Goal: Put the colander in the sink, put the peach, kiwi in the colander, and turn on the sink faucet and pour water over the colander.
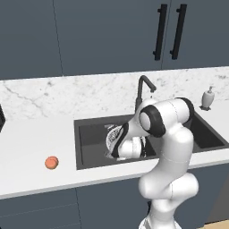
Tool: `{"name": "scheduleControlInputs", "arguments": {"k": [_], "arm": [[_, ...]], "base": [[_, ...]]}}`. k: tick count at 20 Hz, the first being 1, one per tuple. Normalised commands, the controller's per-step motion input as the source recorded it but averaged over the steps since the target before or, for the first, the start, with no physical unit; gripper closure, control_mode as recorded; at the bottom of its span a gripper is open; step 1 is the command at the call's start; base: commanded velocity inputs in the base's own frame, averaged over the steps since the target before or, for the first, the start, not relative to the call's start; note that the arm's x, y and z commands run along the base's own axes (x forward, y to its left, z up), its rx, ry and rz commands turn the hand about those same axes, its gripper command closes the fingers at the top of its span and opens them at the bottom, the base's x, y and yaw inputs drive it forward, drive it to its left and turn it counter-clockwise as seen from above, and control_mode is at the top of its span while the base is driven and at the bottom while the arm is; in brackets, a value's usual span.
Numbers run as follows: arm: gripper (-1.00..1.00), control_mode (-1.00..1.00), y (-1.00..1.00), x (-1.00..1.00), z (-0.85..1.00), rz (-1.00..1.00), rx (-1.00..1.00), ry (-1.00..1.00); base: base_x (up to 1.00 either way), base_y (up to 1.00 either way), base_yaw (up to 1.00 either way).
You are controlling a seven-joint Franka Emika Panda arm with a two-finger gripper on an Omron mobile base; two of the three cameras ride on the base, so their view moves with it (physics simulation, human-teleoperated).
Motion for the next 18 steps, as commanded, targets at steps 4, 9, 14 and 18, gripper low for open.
{"name": "scheduleControlInputs", "arguments": {"k": [4,9,14,18], "arm": [[1.00,-1.00,0.23,-0.31,-0.28,-0.20,0.09,0.27],[1.00,-1.00,0.66,-0.14,-0.33,-0.05,0.09,0.22],[1.00,-1.00,0.65,0.23,-0.58,-0.04,0.01,0.15],[-1.00,-1.00,0.35,0.30,-0.39,-0.01,0.02,0.09]], "base": [[0.00,0.00,0.00],[0.00,0.00,0.00],[0.00,0.00,0.00],[0.00,0.00,0.00]]}}
